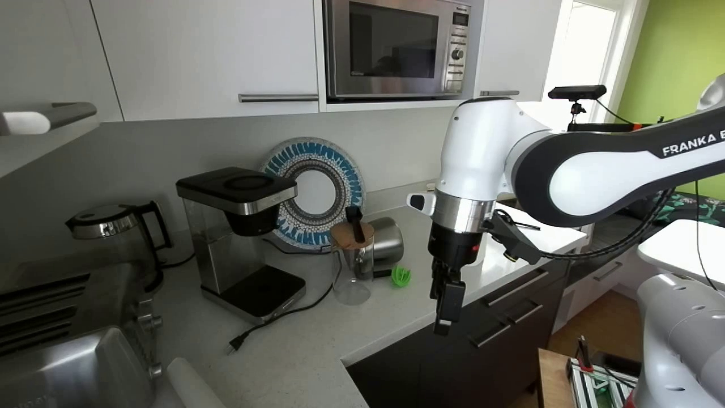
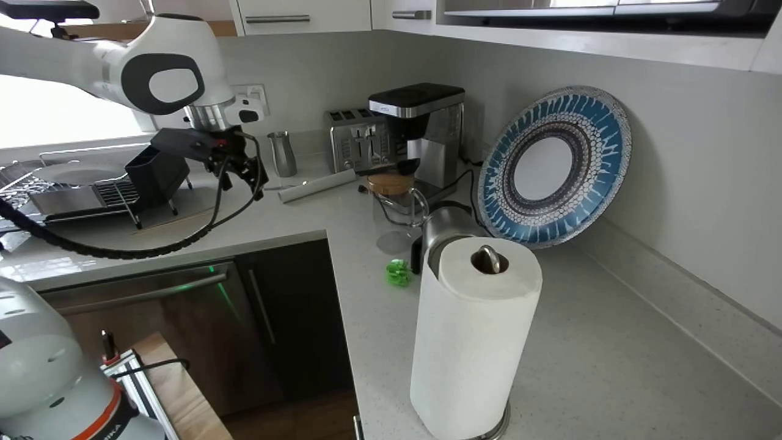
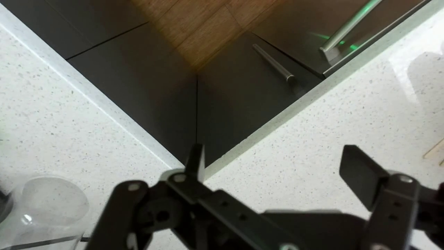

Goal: Put the wooden stick onto the coffee maker

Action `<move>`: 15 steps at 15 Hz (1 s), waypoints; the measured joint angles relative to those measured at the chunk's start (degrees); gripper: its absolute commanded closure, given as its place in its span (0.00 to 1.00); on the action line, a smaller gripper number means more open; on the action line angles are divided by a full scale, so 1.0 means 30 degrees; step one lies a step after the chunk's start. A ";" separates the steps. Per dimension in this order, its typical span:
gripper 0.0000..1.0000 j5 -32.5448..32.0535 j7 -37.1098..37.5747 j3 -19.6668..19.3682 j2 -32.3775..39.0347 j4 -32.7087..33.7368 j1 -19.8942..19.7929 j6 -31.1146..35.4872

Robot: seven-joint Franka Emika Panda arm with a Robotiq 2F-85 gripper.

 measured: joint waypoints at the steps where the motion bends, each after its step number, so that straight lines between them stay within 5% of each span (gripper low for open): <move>1: 0.00 0.0045 -0.0113 0.0016 0.0060 0.0001 0.0046 0.0198; 9: 0.00 0.3341 -0.3913 0.1225 0.5688 0.2059 0.3124 0.3175; 15: 0.00 0.3685 -0.2967 0.1353 0.6754 0.2959 0.2850 0.2923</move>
